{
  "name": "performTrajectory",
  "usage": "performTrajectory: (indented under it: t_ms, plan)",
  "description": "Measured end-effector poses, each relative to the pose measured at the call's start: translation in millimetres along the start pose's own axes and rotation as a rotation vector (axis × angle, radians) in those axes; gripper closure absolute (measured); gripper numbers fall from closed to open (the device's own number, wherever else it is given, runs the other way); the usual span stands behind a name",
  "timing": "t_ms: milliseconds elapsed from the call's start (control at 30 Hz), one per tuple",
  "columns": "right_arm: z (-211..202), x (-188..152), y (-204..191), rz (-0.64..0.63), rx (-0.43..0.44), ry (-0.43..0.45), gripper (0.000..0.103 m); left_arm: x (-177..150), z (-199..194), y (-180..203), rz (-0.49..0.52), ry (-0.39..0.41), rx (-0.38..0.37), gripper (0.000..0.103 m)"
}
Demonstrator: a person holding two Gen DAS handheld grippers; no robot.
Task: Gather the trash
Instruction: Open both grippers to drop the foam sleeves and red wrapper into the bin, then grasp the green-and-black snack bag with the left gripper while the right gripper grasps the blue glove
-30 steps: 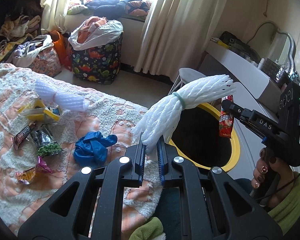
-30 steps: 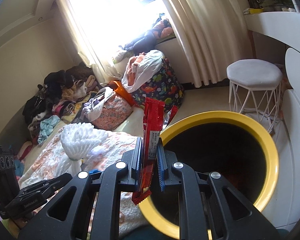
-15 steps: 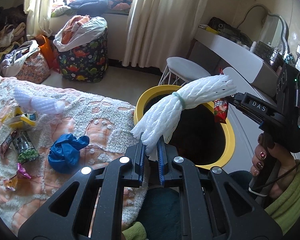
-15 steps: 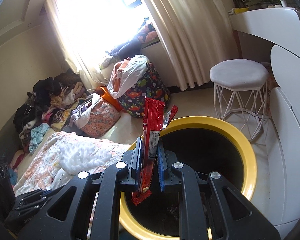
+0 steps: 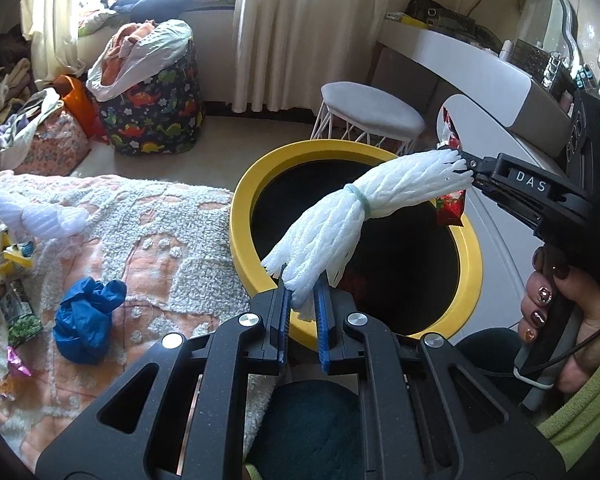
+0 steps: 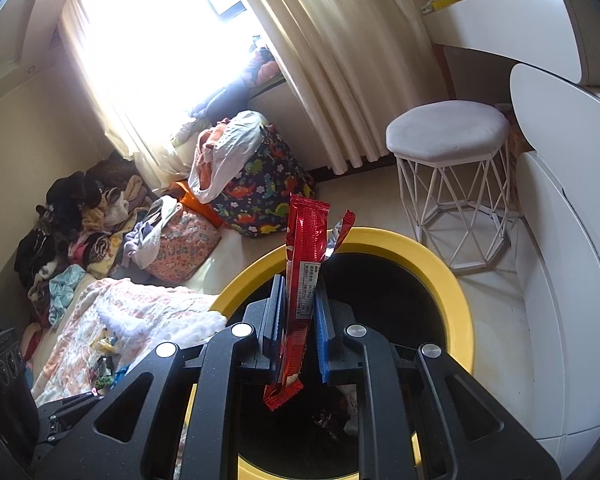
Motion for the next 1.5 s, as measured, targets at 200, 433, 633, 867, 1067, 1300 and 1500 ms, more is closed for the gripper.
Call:
performTrajectory:
  t_ms: [200, 433, 633, 867, 1067, 1300, 1500]
  plan:
    - [-1.1, 2.9, 9.9, 0.028, -0.017, 0.016, 0.089, 4.1, 18.1, 15.9, 0.082, -0.024, 0.043, 0.096]
    - [-0.5, 4.9, 16.5, 0.035, -0.028, 0.033, 0.089, 4.0, 34.6, 25.7, 0.136, -0.046, 0.04, 0.096]
    - [1.0, 5.1, 17.6, 0.026, -0.02, 0.039, 0.087, 4.4, 39.5, 27.5, 0.136, -0.034, 0.038, 0.065]
    - [8.3, 1.4, 13.7, 0.017, -0.013, 0.016, 0.058, 1.4, 23.6, 16.1, 0.061, 0.031, 0.038, 0.016]
    - [9.1, 0.3, 5.8, 0.001, 0.003, 0.013, 0.043, -0.9, 7.3, 1.7, -0.013, 0.082, 0.072, 0.011]
    - [5.9, -0.7, -7.1, -0.039, 0.032, 0.023, 0.037, -5.0, -14.8, -17.6, -0.081, 0.127, 0.1, 0.011]
    - [2.4, -2.7, -29.3, -0.099, 0.07, 0.038, 0.032, -8.2, -32.2, -35.2, -0.117, 0.162, 0.136, 0.011]
Point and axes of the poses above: each gripper's, at about its wrist camera, not at the fingertips, and z roughly the way its jaws point, y to its right, x to its top, the point moved 2 cm from there along z, roughly the way its jaws point, and after that the axes turned 1 degree about y, right-handed, at the moved point
